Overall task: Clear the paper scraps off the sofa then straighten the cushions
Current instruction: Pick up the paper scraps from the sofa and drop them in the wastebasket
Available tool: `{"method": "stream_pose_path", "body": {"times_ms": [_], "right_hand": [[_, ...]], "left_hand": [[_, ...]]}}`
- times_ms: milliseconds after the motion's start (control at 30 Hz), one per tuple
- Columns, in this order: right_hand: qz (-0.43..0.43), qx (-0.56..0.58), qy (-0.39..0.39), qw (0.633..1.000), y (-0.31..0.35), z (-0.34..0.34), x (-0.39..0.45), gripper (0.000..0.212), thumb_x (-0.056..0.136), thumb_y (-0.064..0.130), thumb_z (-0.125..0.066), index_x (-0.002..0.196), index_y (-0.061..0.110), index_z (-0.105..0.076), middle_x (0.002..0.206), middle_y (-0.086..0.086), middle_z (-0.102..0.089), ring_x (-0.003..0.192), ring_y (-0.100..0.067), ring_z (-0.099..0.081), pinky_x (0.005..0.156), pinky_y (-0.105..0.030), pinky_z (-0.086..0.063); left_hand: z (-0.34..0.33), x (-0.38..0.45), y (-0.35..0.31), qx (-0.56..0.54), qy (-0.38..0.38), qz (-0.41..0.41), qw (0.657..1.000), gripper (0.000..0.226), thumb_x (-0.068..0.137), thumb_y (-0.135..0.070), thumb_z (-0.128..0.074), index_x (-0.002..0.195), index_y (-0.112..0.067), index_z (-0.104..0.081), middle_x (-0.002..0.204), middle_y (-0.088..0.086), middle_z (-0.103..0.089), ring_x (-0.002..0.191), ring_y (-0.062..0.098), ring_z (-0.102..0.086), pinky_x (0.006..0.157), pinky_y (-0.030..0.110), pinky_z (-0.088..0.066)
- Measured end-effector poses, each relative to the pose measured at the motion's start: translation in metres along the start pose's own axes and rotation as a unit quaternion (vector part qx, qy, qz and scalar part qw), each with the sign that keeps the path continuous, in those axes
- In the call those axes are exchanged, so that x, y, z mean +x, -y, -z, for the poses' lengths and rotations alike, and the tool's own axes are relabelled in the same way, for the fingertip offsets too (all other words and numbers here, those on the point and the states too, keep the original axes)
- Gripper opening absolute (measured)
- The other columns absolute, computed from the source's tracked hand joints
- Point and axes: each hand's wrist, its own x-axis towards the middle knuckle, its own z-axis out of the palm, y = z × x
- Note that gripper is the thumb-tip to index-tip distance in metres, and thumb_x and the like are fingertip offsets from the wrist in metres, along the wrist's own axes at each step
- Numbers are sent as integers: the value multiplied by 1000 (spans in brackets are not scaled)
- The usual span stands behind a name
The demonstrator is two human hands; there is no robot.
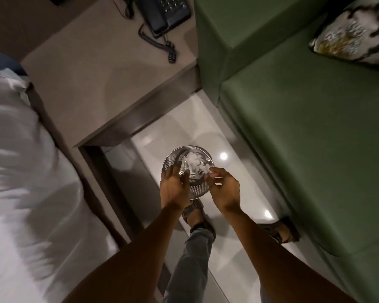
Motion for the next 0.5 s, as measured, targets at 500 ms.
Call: {"method": "stream_pose_path", "body": {"times_ms": [500], "right_hand": [[39, 28, -107, 993, 14, 211, -8, 46, 100, 44, -69, 138, 19, -65, 138, -4, -71, 125, -22, -66, 108, -33, -50]], "left_hand": [[-35, -70, -209, 6, -25, -93, 995, 71, 107, -64, -29, 165, -26, -13, 175, 4, -18, 161, 27, -14, 129, 46, -7]]}}
